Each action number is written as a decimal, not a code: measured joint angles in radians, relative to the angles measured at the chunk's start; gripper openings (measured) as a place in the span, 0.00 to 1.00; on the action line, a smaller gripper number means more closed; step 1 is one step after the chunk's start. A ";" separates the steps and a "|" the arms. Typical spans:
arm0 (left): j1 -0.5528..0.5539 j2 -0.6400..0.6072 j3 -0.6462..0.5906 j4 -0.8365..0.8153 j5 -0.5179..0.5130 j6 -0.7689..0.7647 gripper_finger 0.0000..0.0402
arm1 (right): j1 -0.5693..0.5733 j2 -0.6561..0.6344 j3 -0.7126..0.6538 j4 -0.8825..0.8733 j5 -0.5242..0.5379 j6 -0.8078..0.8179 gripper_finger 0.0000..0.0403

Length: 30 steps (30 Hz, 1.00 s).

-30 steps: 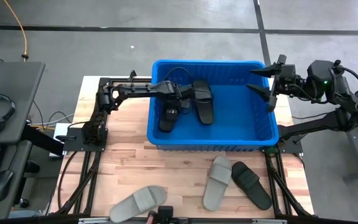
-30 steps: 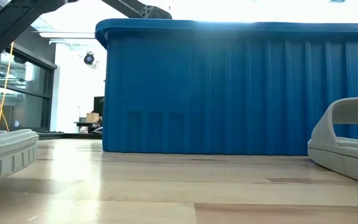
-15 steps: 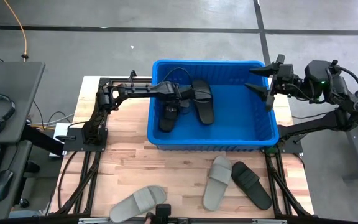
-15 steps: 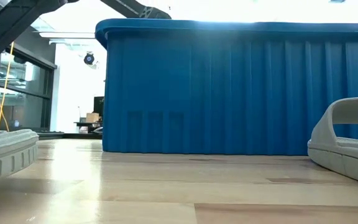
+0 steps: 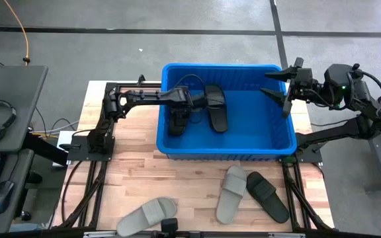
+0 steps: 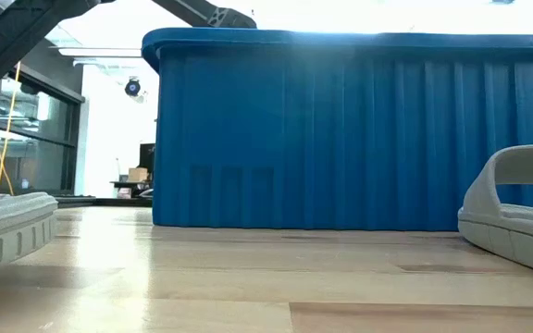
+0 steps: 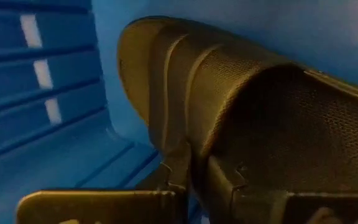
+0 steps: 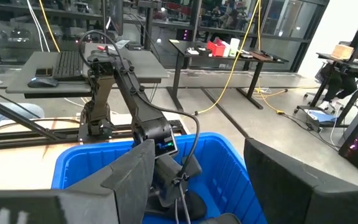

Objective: Pick and place slides into bin
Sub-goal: Put the black slides into the blue bin

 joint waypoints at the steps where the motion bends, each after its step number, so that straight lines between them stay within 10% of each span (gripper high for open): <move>1: -0.005 0.000 0.000 -0.009 -0.014 -0.015 0.03 | 0.000 0.000 0.000 0.000 0.000 -0.001 0.59; 30: 0.050 0.001 0.082 -0.074 -0.103 -0.279 0.01 | 0.000 0.000 0.000 0.012 -0.005 -0.018 0.59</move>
